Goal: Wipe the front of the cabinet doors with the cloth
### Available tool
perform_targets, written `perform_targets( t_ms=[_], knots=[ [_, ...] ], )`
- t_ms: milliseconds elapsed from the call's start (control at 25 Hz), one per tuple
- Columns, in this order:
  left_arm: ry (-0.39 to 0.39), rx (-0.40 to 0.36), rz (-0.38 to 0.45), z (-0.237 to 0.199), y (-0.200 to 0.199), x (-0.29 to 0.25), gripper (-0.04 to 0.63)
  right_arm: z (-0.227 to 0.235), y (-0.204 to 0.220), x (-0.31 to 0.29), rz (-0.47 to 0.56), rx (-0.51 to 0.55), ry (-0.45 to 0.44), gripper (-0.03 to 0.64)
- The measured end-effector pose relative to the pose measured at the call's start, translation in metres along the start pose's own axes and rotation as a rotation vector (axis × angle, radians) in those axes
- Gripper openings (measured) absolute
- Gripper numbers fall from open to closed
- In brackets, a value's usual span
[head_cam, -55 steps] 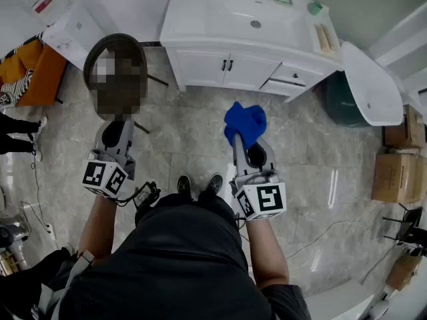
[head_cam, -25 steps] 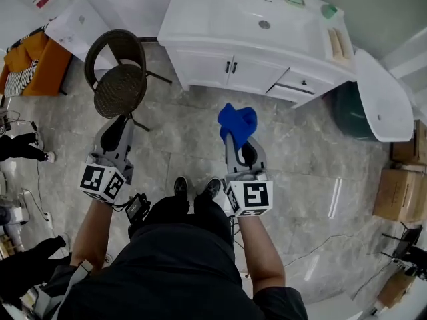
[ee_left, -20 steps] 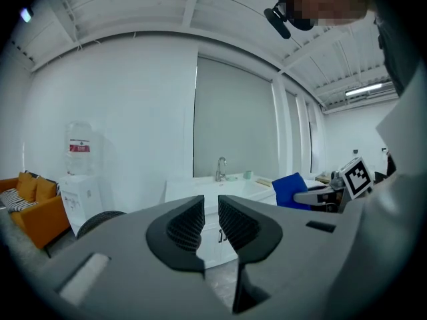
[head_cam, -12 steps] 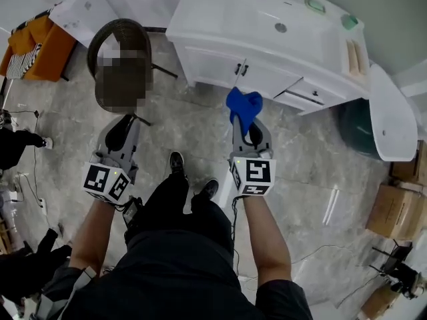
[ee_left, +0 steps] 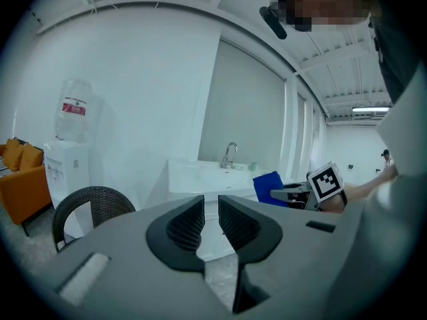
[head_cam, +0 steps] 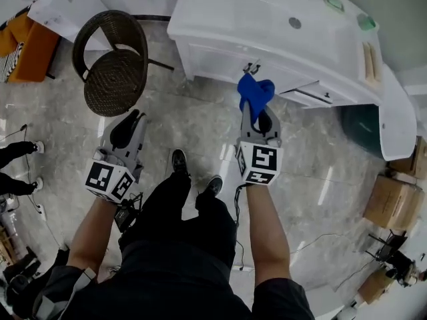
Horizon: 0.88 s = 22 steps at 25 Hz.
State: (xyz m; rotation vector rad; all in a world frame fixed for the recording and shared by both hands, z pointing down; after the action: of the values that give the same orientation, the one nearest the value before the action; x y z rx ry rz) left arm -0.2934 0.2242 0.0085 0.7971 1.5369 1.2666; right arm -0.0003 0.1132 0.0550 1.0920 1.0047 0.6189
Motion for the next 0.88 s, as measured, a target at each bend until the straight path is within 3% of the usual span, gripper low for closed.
perform_targets(
  t_ms=[280,440,720,800,880],
  knots=[
    [0.046,0.045,-0.07,-0.034,0.048,-0.034,0.067,0.02,0.035,-0.062,0.016,-0.053,0.084,0.055],
    [0.049,0.048,-0.101,-0.03,0.08,-0.051,0.067,0.047,0.064,-0.094,0.035,-0.029,0.102,0.055],
    [0.017,0.062,-0.145,-0.026,0.148,-0.073,0.067,0.104,0.104,-0.149,0.119,-0.02,0.216,0.055],
    [-0.003,0.09,-0.161,-0.028,0.165,-0.075,0.067,0.104,0.113,-0.17,0.132,-0.032,0.209,0.056],
    [-0.005,0.102,-0.185,-0.026,0.179,-0.074,0.067,0.086,0.119,-0.192,0.14,-0.038,0.144,0.055]
  ],
)
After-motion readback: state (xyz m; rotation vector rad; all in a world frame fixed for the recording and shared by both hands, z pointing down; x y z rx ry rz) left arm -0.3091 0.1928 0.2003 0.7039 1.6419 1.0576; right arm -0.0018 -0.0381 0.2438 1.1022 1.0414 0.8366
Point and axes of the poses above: the fingertips, and each gripper's own axes: x backward along the fingers, z to its right, y out of its underside, the point moved 6 cm from there along x, backward along the fingers, and after that the axes turned 9 degrees about -x, right-handed, at the moved point
